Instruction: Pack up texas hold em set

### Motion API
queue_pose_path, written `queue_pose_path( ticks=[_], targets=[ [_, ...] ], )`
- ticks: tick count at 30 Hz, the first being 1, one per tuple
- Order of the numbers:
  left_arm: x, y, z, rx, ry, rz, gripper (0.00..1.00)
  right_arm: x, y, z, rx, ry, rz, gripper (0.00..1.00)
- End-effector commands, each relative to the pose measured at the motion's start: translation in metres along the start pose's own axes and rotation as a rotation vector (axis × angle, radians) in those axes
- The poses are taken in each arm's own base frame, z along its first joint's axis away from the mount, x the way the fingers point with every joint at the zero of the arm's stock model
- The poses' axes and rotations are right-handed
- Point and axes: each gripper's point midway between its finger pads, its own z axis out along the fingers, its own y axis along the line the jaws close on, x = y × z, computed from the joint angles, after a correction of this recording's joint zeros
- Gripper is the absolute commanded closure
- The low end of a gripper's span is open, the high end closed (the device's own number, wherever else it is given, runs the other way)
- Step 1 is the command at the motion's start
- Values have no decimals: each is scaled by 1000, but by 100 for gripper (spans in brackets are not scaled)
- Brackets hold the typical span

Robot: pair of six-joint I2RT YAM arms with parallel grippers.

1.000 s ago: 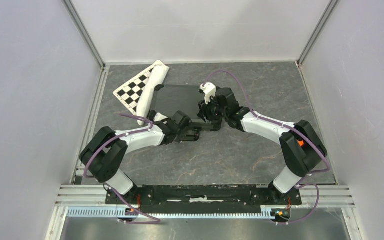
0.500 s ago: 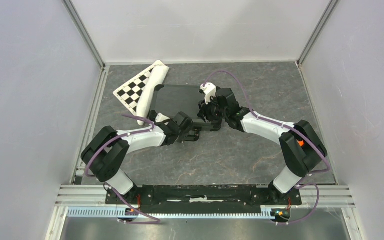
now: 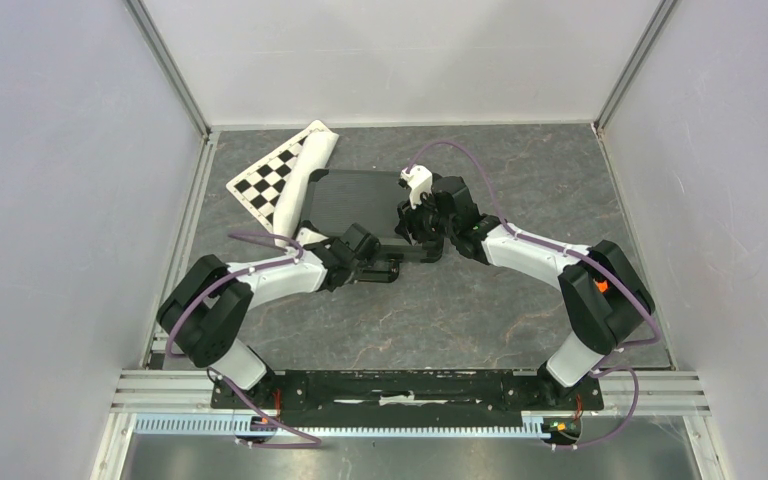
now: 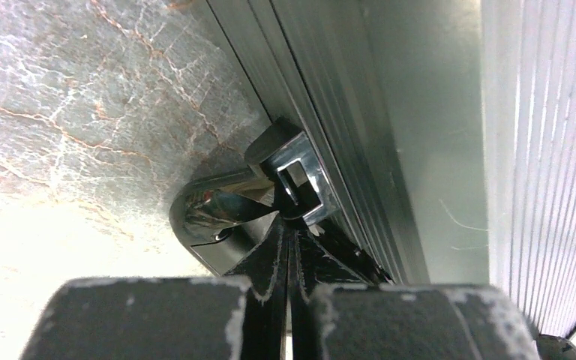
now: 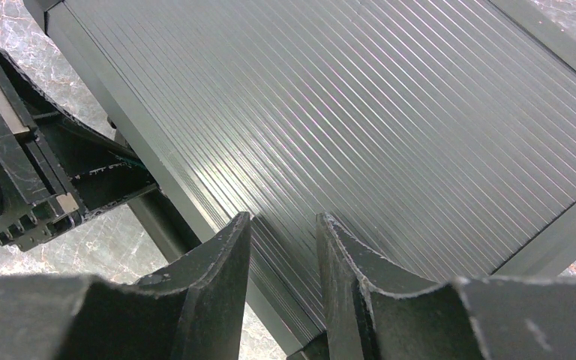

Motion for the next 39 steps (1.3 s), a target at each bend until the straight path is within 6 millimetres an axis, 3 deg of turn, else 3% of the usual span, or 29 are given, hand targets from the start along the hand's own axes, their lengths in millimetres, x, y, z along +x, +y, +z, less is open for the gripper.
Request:
queue_pose_path(
  ticks=[1,4,8,10,14,21,24,33,39],
  targets=[
    [-10,-11,-1,36,-42,-71,98,85,0,-8,7,269,70,57],
    [-24,-3,-9,19,-82,-68,98,84,0,-8,7,267,70,57],
    [-39,-10,-25,59,-118,-85,98,84,0,-7,6,268,71,57],
    [-40,-18,-34,67,-101,-83,98,84,0,-7,4,266,73,57],
    [-42,-15,-42,43,-98,-90,98,81,0,-8,7,259,70,57],
    [-24,-12,-45,-25,-11,-48,98,79,0,-8,8,255,70,57],
    [-14,-20,-42,46,39,-74,98,80,0,-7,7,257,71,58],
    [-22,-21,-47,100,10,-107,98,79,0,-8,6,252,70,59],
    [1,-11,-43,20,103,-127,98,79,0,-7,7,252,71,59]
  ],
)
